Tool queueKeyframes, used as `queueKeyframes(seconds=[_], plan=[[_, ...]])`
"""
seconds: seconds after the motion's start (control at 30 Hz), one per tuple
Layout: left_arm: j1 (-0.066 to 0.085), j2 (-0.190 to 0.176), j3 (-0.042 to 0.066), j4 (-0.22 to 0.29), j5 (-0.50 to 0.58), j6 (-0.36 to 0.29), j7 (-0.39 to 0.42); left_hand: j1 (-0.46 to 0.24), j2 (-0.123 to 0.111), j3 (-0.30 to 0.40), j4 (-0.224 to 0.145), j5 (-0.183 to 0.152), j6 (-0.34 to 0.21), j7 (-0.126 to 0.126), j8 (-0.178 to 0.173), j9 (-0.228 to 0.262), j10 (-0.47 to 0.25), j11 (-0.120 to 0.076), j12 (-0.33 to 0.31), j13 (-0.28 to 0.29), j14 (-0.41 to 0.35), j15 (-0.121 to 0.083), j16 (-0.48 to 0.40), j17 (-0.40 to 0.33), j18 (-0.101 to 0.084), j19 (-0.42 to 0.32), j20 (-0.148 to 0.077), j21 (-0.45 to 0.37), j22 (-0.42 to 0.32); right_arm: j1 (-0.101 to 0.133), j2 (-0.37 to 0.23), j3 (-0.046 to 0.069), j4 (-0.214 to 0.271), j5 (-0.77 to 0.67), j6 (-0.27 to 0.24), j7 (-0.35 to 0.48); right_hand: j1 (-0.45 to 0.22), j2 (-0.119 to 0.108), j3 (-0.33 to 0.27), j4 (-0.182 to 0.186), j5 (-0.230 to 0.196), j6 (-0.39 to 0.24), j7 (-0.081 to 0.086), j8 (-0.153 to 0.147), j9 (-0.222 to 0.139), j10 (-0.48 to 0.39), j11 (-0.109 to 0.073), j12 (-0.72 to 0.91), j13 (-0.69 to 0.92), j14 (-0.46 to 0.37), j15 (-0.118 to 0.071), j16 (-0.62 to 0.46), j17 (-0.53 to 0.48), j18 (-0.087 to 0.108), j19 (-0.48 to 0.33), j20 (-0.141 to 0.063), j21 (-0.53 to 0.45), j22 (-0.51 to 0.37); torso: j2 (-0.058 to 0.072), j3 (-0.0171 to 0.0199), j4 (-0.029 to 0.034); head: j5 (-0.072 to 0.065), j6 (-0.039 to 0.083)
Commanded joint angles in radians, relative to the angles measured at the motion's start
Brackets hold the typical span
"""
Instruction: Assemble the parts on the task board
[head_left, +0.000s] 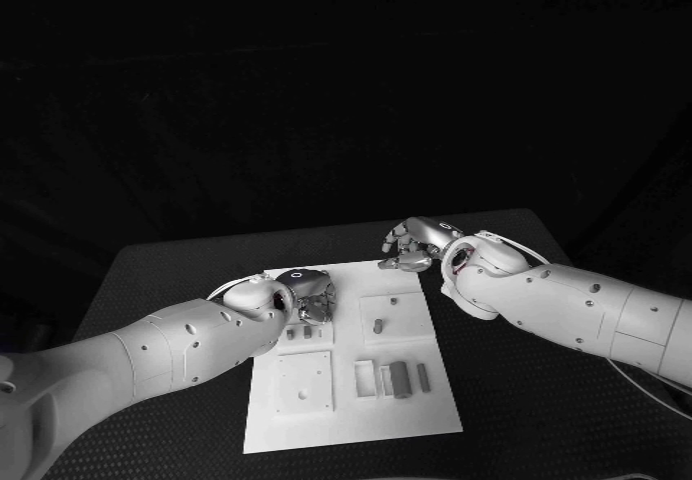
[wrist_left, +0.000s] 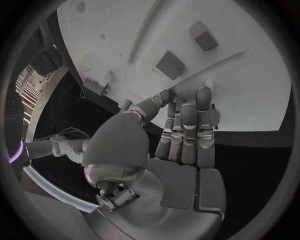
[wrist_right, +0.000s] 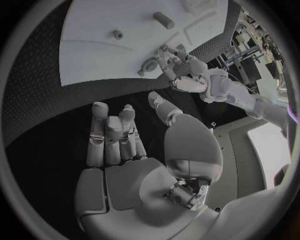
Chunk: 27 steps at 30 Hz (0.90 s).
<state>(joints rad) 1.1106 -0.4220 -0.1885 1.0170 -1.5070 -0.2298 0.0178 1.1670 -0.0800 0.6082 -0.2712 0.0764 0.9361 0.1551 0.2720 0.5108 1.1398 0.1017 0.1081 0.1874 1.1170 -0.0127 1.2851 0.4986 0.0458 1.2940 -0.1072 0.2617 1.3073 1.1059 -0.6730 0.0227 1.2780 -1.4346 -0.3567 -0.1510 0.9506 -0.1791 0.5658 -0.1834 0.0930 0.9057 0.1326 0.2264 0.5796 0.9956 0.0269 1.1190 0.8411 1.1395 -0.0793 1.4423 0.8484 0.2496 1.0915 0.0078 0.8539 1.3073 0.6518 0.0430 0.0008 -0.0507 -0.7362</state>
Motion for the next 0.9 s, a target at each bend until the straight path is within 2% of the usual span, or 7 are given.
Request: queueKeyframes(seconds=[0.03,0.47,0.9], plan=[[-0.006,0.001,-0.002,0.001,0.016,-0.005,0.010,-0.006,0.006,0.006,-0.001,-0.005,0.004,0.000,0.003,-0.002,0.010,-0.002,0.002,0.002,0.009,-0.001,0.005,-0.002,0.068,0.004,-0.004,0.008,0.026,0.000,0.002,0.001,-0.001,-0.003,0.007,0.007,0.000,-0.007,0.001,0.005,-0.003,-0.002,0.008,-0.005,0.002,-0.001,0.002,0.007,-0.001,-0.003,0.000,-0.002,-0.001,0.012,0.002,-0.004,-0.006,0.015,-0.001,0.0008,0.0016,-0.001,-0.001],[-0.006,0.017,-0.003,-0.012,0.013,0.028,-0.005,-0.017,-0.005,0.001,-0.004,-0.006,0.000,-0.001,0.000,-0.006,0.003,0.000,-0.010,-0.001,0.009,0.001,0.010,-0.004,0.067,0.004,-0.005,0.015,0.026,0.000,0.002,0.001,0.000,-0.003,0.007,0.007,0.001,-0.008,0.001,0.005,-0.003,-0.002,0.008,-0.005,0.002,-0.001,0.002,0.007,-0.001,-0.003,0.000,-0.002,-0.001,0.012,0.002,-0.004,-0.006,0.015,-0.001,-0.0002,-0.0003,-0.001,-0.001],[-0.010,0.024,-0.003,-0.027,-0.008,0.019,-0.017,-0.012,0.005,0.005,-0.007,-0.005,0.004,0.000,0.002,-0.007,0.008,-0.001,-0.012,0.000,0.011,0.000,0.016,-0.005,0.069,0.004,-0.005,0.021,0.026,0.000,0.001,0.001,0.001,-0.003,0.009,0.007,0.001,-0.008,0.001,0.005,-0.003,-0.001,0.008,-0.005,0.002,-0.001,0.001,0.007,-0.002,-0.003,0.000,-0.002,-0.001,0.012,0.002,-0.004,-0.006,0.015,0.000,0.0000,0.0007,-0.008,-0.002]])
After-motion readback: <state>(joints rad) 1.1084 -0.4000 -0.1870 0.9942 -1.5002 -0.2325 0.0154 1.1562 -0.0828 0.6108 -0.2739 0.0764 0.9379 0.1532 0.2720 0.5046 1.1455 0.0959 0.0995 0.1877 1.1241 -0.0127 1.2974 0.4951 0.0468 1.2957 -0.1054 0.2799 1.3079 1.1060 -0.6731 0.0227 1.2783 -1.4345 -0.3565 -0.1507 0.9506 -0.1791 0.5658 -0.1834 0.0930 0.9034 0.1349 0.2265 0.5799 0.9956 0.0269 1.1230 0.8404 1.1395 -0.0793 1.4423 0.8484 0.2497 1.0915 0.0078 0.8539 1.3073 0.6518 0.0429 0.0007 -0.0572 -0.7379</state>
